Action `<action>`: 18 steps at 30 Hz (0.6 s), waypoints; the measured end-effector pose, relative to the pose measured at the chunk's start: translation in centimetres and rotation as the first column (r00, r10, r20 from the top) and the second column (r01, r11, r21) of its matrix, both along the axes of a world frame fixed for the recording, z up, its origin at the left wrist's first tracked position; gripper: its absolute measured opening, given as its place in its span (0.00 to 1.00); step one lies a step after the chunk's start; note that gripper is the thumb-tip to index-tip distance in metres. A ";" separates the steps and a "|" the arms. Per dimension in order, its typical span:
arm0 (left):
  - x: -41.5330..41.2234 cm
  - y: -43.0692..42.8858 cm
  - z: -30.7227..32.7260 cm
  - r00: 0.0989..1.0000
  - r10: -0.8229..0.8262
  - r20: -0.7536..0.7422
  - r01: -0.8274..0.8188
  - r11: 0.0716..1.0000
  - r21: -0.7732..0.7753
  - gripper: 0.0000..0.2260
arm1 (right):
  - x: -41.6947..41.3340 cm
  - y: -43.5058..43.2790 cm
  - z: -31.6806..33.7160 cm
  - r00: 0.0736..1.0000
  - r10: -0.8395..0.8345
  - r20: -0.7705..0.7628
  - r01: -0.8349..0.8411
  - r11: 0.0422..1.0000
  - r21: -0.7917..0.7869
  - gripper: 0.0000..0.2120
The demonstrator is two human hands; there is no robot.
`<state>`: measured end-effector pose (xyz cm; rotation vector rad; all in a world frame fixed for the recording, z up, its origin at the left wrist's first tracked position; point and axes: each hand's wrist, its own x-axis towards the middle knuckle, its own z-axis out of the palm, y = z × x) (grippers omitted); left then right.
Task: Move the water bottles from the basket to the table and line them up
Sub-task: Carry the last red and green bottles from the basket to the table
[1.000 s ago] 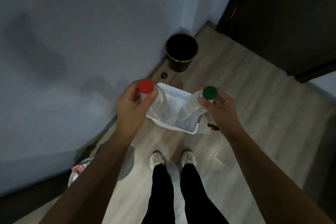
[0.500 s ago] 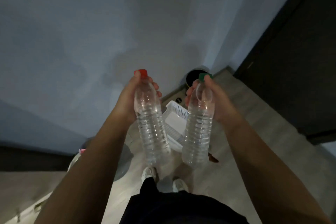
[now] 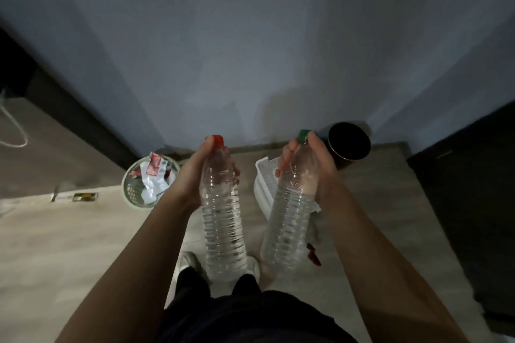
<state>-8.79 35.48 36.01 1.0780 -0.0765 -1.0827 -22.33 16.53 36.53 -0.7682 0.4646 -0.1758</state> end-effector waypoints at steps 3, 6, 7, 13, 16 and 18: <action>0.0 3.3 0.1 0.998 0.059 -0.035 -0.059 0.998 -0.008 0.17 | 1.7 2.2 0.6 0.996 0.092 0.021 -0.090 0.993 -0.076 0.21; 0.4 6.9 0.8 0.988 0.128 -0.091 -0.131 0.991 -0.030 0.18 | 3.7 4.7 1.0 0.982 0.187 0.027 -0.184 0.979 -0.092 0.20; 0.5 8.3 0.8 0.983 0.154 -0.097 -0.160 0.986 -0.056 0.19 | 4.5 5.8 1.0 0.977 0.214 0.024 -0.211 0.974 -0.085 0.21; 1.6 19.9 1.6 0.950 0.311 0.019 -0.308 0.948 -0.079 0.19 | 8.6 15.4 1.1 0.937 0.345 0.050 -0.341 0.937 -0.082 0.19; 1.9 27.4 1.9 0.922 0.385 0.031 -0.383 0.922 -0.064 0.19 | 10.3 22.1 1.1 0.915 0.397 0.069 -0.394 0.918 -0.053 0.20; 2.0 32.7 2.0 0.900 0.433 0.046 -0.432 0.901 -0.040 0.18 | 11.3 27.0 1.1 0.903 0.425 0.070 -0.424 0.905 -0.024 0.20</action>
